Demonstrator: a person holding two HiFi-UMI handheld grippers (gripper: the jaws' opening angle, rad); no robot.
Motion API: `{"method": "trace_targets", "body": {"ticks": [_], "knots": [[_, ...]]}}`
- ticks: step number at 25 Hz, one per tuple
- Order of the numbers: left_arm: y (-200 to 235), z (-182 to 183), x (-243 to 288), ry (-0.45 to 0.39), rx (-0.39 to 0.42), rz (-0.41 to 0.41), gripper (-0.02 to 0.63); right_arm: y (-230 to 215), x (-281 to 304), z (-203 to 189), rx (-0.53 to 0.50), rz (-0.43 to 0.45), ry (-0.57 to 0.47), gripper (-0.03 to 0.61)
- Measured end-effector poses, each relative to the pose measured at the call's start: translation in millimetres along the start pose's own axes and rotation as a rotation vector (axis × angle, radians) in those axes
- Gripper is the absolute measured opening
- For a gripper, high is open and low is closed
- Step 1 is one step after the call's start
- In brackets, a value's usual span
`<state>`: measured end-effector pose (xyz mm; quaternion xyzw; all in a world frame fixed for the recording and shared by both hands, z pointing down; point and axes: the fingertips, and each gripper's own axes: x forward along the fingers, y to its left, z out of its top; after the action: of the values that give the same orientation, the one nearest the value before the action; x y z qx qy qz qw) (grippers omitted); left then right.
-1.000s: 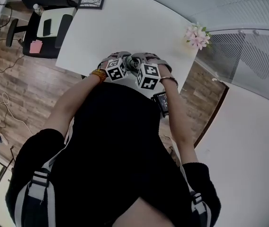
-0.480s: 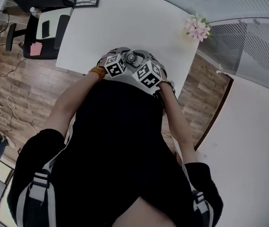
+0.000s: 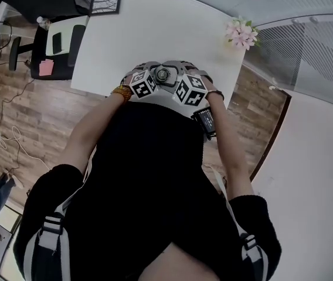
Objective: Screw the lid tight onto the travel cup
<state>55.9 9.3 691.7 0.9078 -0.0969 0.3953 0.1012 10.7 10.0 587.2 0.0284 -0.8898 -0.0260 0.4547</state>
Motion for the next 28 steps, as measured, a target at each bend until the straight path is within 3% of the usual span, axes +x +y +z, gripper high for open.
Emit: {"method": "trace_targets", "body": {"ticks": [4, 8, 12, 17, 20, 24, 28], "knots": [[1.9, 0.5, -1.0, -0.011, -0.003, 0.004, 0.382, -12.9, -10.7, 3.6, 0.265, -0.197, -0.073, 0.284], [1.7, -1.2, -2.8, -0.015, -0.002, 0.001, 0.382, -8.3, -6.6, 7.0, 0.337, -0.275, -0.089, 0.230], [2.2, -0.4, -2.7, -0.013, -0.003, 0.001, 0.382, -6.7, -6.4, 6.9, 0.302, -0.234, -0.133, 0.215], [2.1, -1.6, -2.0, -0.005, 0.002, -0.004, 0.382, 1.4, -1.5, 12.0, 0.057, -0.052, -0.135, 0.195], [1.2, -1.2, -2.3, 0.000, -0.003, 0.000, 0.382, 3.7, -1.0, 15.9, -0.013, 0.001, -0.116, 0.195], [0.3, 1.0, -0.9, 0.001, -0.014, 0.006, 0.382, -3.4, -4.8, 6.1, 0.095, -0.111, -0.092, 0.261], [3.1, -0.3, -2.9, -0.016, -0.014, 0.010, 0.382, -3.2, 1.5, -4.2, 0.154, -0.220, -0.062, 0.233]]}}
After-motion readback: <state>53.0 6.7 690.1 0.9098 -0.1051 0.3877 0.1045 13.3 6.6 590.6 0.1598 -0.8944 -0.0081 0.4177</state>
